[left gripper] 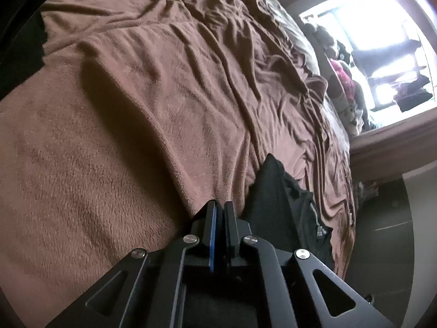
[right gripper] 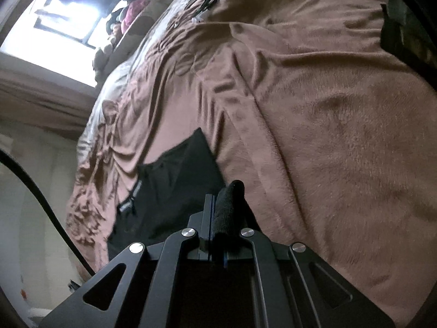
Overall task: Fold small clothes
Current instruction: 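Lower the folded hem onto the shirt and open both grippers, then withdraw both grippers from the folded shirt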
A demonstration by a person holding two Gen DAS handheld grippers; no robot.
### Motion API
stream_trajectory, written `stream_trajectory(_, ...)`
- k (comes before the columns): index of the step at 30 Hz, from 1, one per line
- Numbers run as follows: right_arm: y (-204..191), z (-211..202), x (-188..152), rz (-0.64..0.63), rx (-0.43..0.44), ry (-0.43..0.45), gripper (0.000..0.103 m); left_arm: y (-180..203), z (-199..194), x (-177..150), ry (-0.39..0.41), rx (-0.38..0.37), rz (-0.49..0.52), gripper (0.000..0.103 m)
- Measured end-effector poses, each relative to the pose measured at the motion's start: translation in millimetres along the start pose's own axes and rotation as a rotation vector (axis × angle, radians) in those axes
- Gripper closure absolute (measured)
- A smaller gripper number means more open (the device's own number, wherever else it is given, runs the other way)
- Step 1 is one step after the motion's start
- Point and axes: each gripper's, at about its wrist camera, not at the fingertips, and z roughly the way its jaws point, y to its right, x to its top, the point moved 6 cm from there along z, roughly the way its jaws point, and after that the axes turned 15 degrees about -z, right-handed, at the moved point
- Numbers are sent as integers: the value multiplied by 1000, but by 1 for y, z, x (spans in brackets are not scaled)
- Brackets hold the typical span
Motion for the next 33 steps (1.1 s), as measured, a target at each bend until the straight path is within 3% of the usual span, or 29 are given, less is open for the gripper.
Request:
stream_trajectory(1, -1, -1, 0, -9, 1, 0, 100, 1, -1, 0, -5, 5, 8, 94)
stream_trajectory(4, -1, -8, -1, -37, -5, 5, 86, 6, -9, 1, -1, 9, 38, 61)
stream_trajectory(6, -2, -17, -1, -67, -20, 9, 62, 14, -17, 0, 19, 14, 77, 42)
stream_trajectory(10, -5, -40, 1, -132, -34, 30, 48, 26, -31, -3, 32, 44, 172, 39)
stream_trajectory(18, -14, -66, -8, -307, -89, 7, 48, 30, -49, -22, -22, 150, 404, 27)
stream_trajectory(24, -17, -63, -25, -448, -204, -67, 48, 24, -52, -32, -45, 217, 504, 27)
stream_trajectory(33, -37, -33, -32, -604, -256, -169, 48, 16, -20, -50, -78, 393, 731, 27)
